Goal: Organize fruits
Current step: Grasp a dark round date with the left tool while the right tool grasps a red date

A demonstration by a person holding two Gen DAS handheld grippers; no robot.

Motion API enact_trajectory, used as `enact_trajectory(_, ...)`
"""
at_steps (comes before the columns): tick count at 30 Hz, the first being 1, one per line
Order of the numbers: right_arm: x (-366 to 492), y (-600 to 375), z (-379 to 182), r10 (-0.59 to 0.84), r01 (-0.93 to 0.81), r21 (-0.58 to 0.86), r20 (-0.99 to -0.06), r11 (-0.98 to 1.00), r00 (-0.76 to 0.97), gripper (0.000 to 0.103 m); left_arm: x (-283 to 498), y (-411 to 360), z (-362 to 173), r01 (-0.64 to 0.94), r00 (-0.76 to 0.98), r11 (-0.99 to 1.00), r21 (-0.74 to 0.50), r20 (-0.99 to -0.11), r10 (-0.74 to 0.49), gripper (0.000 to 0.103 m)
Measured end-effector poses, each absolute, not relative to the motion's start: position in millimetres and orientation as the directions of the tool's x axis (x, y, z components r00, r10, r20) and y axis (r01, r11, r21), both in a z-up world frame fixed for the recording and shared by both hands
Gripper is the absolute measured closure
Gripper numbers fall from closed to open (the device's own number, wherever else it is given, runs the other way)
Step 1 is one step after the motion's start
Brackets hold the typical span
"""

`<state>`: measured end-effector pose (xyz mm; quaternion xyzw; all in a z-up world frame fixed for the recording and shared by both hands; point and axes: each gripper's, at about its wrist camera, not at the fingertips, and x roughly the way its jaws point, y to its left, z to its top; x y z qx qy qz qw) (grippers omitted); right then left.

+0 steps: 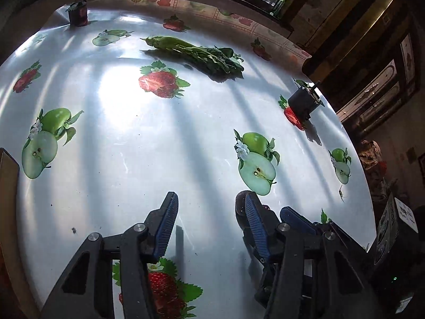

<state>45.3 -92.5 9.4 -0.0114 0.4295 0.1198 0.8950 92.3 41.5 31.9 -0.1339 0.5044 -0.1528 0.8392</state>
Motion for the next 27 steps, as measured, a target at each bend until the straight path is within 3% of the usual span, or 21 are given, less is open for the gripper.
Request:
enact_trajectory(6, 49.3, -89.2, 9.9, 0.208, -0.232, 0.077, -0.759, 0.97, 0.617, 0.052, 105.3, 25.9, 19.6, 0.145, 0.404, 0.896, -0.419, -0.802, -0.44, 0.052)
enact_trajectory(7, 50.6, -88.1, 9.1, 0.213, -0.239, 0.078, -0.762, 0.968, 0.611, 0.062, 106.4, 23.9, 17.3, 0.145, 0.395, 0.893, -0.425, -0.803, -0.446, 0.054)
enact_trajectory(10, 48.8, -85.8, 9.7, 0.202, -0.245, 0.059, -0.764, 0.968, 0.613, 0.075, 106.8, 17.0, 16.0, 0.159, 0.387, 0.889, -0.429, -0.802, -0.455, 0.058)
enact_trajectory(19, 39.3, -138.7, 11.1, 0.094, -0.111, 0.033, -0.788, 0.993, 0.608, 0.075, 97.3, -8.8, 16.7, 0.23, 0.403, 0.905, -0.357, -0.812, -0.422, 0.059)
enact_trajectory(20, 38.6, -143.7, 11.1, 0.095, -0.104, 0.039, -0.787, 0.994, 0.61, 0.075, 95.5, -12.1, 16.5, 0.237, 0.408, 0.908, -0.345, -0.813, -0.415, 0.062)
enact_trajectory(22, 36.9, -149.4, 11.2, 0.103, -0.093, 0.057, -0.78, 0.994, 0.617, 0.075, 92.0, -19.8, 14.6, 0.273, 0.391, 0.892, -0.36, -0.806, -0.445, 0.083)
enact_trajectory(27, 35.6, -144.6, 10.7, 0.081, -0.09, 0.03, -0.768, 0.995, 0.635, 0.075, 75.5, -26.6, 20.8, 0.292, 0.433, 0.916, -0.275, -0.816, -0.383, 0.084)
